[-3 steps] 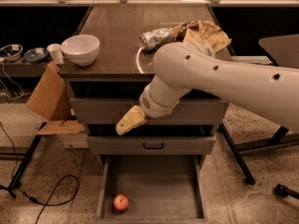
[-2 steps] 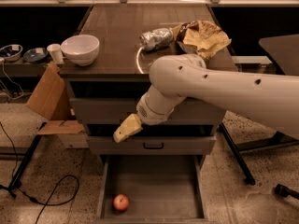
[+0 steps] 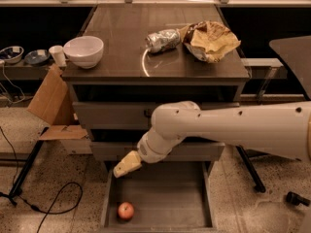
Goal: Pick apple from bottom drawer and place on counter
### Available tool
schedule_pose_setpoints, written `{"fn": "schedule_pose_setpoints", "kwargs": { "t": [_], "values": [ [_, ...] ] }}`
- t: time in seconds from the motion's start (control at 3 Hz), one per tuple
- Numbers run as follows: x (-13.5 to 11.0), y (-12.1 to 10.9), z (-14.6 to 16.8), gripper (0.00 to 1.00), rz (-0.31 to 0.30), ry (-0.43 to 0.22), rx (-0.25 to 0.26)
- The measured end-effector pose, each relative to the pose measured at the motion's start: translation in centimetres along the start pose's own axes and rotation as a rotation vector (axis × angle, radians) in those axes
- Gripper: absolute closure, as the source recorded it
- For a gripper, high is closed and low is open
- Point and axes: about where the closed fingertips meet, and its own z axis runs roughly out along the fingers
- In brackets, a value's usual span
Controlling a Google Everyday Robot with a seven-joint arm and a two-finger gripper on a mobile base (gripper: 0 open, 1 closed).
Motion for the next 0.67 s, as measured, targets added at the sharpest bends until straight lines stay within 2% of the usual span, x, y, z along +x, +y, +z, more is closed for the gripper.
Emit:
{"fn": "schedule_pose_setpoints", "kwargs": {
  "t": [0.33, 0.67],
  "values": [
    [2.2, 1.5, 5.9, 0.00, 0.020, 0.015, 0.000],
    [4.4, 1.3, 15.2, 0.00, 0.054, 0.049, 0.025]
  ]
}}
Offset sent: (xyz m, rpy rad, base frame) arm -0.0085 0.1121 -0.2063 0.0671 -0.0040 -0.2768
